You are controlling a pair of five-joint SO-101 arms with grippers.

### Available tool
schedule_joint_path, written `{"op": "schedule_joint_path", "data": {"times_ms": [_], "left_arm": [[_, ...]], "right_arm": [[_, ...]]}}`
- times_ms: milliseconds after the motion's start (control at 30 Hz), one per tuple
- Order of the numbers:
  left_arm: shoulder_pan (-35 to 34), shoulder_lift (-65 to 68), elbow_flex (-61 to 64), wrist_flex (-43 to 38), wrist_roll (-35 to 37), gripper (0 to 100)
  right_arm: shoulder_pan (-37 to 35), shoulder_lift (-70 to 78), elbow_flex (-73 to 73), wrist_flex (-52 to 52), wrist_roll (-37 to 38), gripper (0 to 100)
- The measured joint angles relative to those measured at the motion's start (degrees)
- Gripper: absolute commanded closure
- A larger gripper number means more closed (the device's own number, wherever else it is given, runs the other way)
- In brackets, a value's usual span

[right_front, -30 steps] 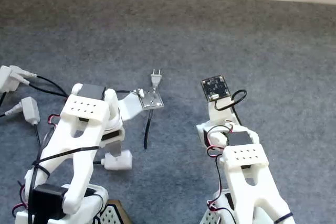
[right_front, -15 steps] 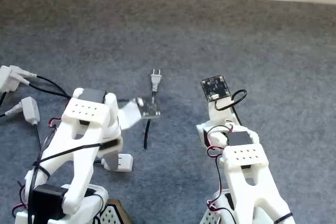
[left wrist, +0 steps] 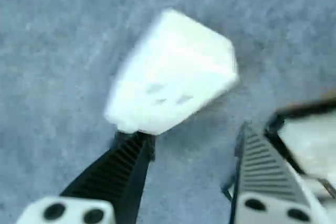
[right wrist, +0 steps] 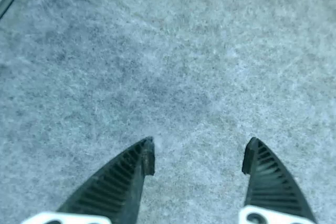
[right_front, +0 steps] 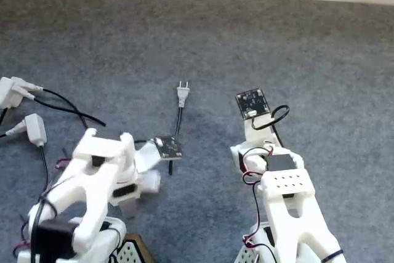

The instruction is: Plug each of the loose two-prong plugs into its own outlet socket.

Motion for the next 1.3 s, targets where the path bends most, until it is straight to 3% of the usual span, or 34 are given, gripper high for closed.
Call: {"op": "schedule_joint_path", "data": {"times_ms": [133, 233, 533, 733, 833, 1000, 1300], "left_arm": [[0.1, 0.0, 3.3, -12.2, 0.0, 76], [-0.4, 0.0, 1.4, -13.5, -0.3, 76], [-6.6, 0.1, -21.5, -10.3, -0.5, 76], [-6.5, 0.1, -23.7, -9.7, -0.5, 76], [-6.6, 0.1, -23.7, -4.8, -1.7, 75], [-6.2, 0.1, -22.1, 2.1, -4.8, 66], [3.3, 0.1, -15.1, -12.7, -5.1, 66]], "right_arm": [[0.0, 0.0, 0.0, 0.0, 0.0, 73.2], [0.0, 0.0, 0.0, 0.0, 0.0, 73.2], [0.0, 0.0, 0.0, 0.0, 0.0, 73.2], [0.0, 0.0, 0.0, 0.0, 0.0, 73.2], [0.0, 0.0, 0.0, 0.0, 0.0, 73.2], [0.0, 0.0, 0.0, 0.0, 0.0, 73.2], [0.0, 0.0, 0.0, 0.0, 0.0, 73.2]]}}
